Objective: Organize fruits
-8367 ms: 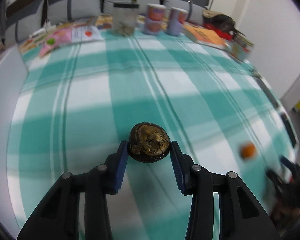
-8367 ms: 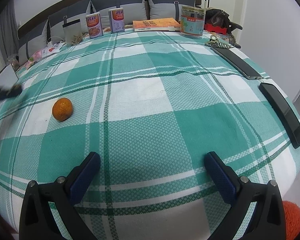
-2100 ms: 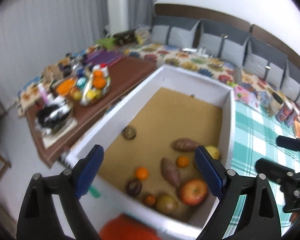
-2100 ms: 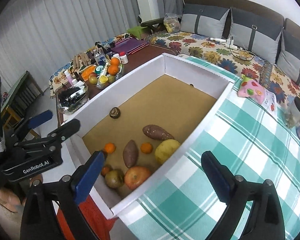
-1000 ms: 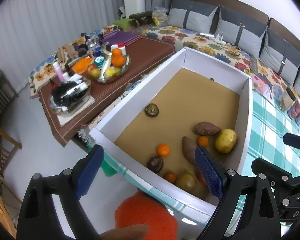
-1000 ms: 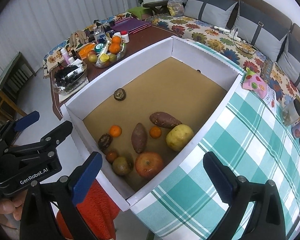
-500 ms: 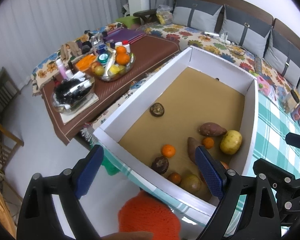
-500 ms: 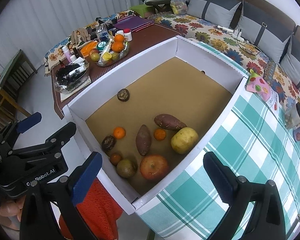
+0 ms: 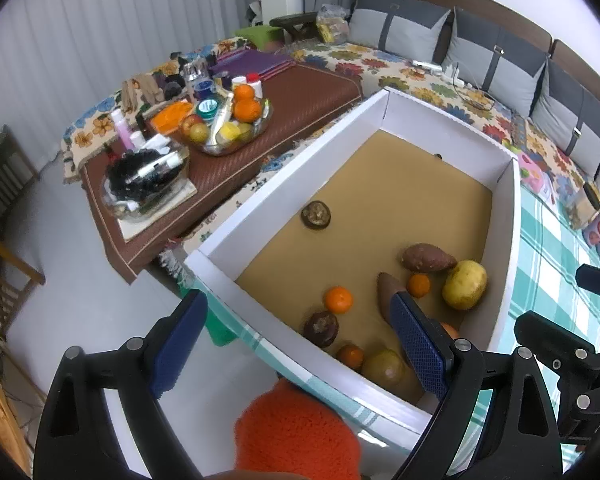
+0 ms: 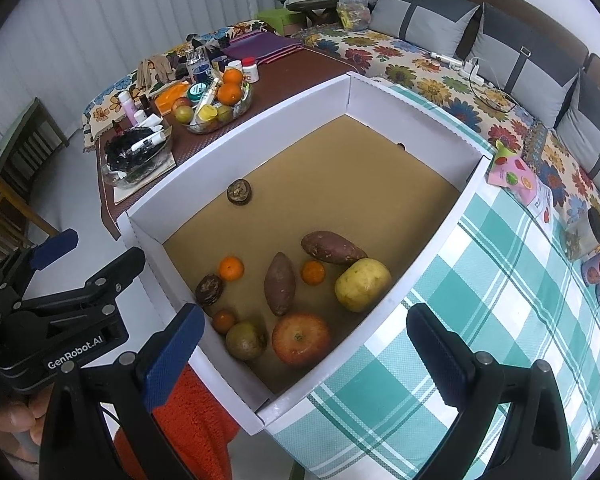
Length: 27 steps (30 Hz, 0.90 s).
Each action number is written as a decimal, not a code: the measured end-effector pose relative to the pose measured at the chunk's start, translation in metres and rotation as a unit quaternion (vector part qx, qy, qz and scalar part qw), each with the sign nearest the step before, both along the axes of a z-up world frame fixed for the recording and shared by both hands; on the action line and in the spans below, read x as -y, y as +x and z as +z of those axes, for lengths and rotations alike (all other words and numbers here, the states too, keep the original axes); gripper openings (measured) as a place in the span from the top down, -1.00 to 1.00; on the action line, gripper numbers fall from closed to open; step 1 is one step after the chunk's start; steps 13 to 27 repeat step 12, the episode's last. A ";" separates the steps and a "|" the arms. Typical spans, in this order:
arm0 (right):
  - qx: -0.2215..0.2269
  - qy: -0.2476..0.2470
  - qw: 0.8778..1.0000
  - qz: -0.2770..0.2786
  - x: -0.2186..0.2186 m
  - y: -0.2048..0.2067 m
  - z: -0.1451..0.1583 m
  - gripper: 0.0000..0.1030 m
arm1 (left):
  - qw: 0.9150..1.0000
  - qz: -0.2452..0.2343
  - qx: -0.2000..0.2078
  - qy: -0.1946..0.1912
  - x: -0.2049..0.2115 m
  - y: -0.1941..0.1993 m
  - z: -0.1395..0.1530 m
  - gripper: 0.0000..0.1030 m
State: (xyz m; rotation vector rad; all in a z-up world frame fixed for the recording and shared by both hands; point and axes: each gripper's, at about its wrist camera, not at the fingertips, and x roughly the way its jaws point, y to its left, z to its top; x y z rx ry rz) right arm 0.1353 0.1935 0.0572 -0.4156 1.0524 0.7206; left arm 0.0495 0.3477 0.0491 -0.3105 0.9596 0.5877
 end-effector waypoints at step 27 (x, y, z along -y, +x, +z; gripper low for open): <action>-0.002 -0.003 1.000 -0.002 0.000 0.002 -0.007 -0.95 | 0.999 -0.006 0.010 -0.032 -0.004 0.001 -0.005 -0.82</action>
